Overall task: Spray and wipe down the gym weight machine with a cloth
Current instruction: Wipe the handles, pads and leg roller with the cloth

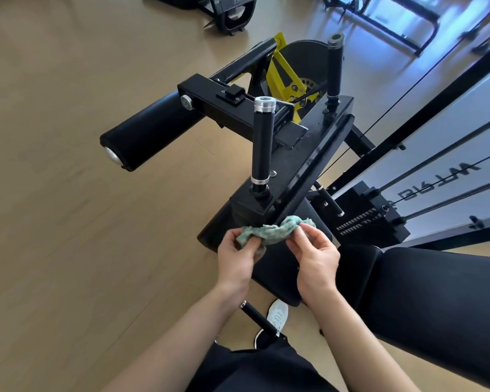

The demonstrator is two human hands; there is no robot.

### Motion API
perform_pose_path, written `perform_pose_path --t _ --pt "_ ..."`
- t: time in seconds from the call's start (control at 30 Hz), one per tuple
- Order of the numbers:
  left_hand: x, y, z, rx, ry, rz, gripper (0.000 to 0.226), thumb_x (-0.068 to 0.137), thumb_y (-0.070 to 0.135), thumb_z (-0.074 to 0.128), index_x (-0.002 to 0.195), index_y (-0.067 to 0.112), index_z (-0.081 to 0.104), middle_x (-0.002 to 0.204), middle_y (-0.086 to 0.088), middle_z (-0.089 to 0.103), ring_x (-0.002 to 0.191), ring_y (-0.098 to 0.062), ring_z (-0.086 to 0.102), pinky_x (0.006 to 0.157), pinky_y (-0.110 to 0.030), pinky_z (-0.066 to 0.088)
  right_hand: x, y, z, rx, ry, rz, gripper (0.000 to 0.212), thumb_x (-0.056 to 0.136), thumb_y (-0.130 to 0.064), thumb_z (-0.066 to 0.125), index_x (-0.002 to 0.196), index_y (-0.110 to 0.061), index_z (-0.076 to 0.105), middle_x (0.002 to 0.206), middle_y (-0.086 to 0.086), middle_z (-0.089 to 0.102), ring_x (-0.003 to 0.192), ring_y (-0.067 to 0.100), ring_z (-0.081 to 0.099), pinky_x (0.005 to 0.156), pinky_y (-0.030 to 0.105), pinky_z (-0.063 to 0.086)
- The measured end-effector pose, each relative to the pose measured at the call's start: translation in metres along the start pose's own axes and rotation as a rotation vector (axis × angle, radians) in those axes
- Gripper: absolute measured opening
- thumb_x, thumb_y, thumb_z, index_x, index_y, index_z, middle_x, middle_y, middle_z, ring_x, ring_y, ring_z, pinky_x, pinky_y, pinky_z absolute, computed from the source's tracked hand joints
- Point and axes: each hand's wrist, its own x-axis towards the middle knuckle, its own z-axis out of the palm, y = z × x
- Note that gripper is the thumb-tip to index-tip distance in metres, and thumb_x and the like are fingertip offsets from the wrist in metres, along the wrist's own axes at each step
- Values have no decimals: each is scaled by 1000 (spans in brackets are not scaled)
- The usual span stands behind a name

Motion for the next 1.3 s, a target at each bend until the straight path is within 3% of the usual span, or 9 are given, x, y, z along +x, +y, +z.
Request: perform_pose_path --t 0.13,0.27,0.37,0.5,0.7,0.83,0.93,1.1,1.3 --pt "-10 -6 3 62 -116 -131 22 93 18 75 110 8 66 105 -12 76 100 -26 75 89 -40 62 -4 -3 5 -61 -168 8 47 98 -10 66 144 -12 56 113 3 78 113 20 72 100 38 56" --pt "-9 -5 1 69 -124 -104 17 94 21 74 104 7 73 97 -9 79 94 -23 76 85 -34 60 -14 21 15 -167 -263 25 63 100 -15 66 157 -19 41 132 7 69 121 20 68 107 45 53" --pt "-4 -5 -5 56 -117 -83 20 93 19 74 107 5 73 104 -16 78 102 -25 75 91 -36 59 -7 25 15 -134 -268 23 54 99 -19 69 148 -9 49 126 15 71 119 32 69 106 54 53" --pt "3 -7 -8 -64 -58 -130 24 94 17 73 109 -1 68 110 -18 75 103 -26 74 85 -31 61 4 14 12 -140 -293 0 41 96 -16 71 134 -5 59 106 11 75 102 33 73 96 47 59" --pt "8 -11 -4 -291 -90 -213 12 95 13 68 102 3 65 112 -17 74 106 -26 74 88 -34 60 17 4 11 -64 -298 28 44 95 -31 66 133 -11 62 113 9 71 107 28 68 96 45 58" --pt "15 -16 -5 -506 -173 -300 26 101 15 58 125 5 63 128 -17 71 117 -29 70 100 -40 58 29 -8 10 45 -295 109 32 107 -20 51 136 -15 63 120 7 73 108 24 68 90 38 58" --pt "19 -19 -2 -591 -208 -319 35 102 16 55 135 7 59 134 -17 67 124 -31 66 102 -41 55 28 -8 11 80 -311 134 37 108 -11 48 143 -17 57 134 10 69 123 30 65 101 43 55" --pt "32 -17 -10 -606 -174 -267 53 96 23 61 144 3 52 137 -20 64 123 -31 66 96 -39 60 11 6 7 66 -350 118 48 106 -5 48 153 -14 45 136 14 67 129 30 63 109 49 50" --pt "47 -6 -17 -542 -118 -249 45 101 28 58 139 4 56 115 -17 75 101 -26 76 77 -35 63 -8 16 4 26 -311 154 29 105 -5 54 132 -3 64 124 15 73 120 29 69 104 42 55"
